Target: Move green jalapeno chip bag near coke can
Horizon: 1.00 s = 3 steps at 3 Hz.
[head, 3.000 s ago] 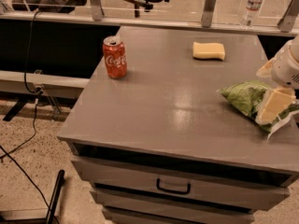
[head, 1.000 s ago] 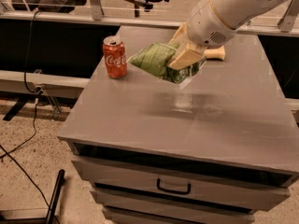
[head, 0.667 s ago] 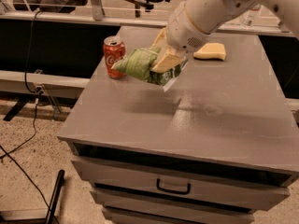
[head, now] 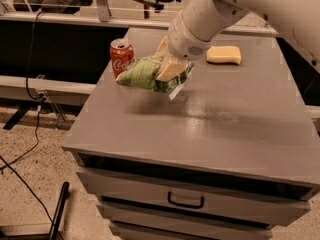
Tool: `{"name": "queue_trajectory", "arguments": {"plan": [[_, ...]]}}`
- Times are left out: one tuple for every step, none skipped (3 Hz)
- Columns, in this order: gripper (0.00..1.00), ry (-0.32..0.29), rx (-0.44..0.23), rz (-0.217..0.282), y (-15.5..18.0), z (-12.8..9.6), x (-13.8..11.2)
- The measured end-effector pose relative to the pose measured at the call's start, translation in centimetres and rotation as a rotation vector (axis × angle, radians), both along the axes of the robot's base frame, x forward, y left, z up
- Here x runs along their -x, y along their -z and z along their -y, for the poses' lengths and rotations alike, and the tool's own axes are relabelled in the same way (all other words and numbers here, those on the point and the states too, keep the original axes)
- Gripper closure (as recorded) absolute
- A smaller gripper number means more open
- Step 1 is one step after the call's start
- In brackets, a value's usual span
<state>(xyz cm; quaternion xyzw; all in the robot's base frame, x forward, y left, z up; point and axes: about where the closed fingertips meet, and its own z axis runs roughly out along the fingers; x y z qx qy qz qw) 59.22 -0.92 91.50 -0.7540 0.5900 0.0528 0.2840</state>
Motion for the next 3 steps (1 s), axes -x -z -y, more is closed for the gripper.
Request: {"name": "queue_trajectory", "arguments": {"plan": [[1.0, -0.009, 0.027, 0.006, 1.0, -0.3, -0.4], [0.82, -0.019, 0.053, 0.007, 2.0, -0.6, -0.8], [0.58, -0.021, 0.054, 0.006, 2.0, -0.7, -0.7]]}}
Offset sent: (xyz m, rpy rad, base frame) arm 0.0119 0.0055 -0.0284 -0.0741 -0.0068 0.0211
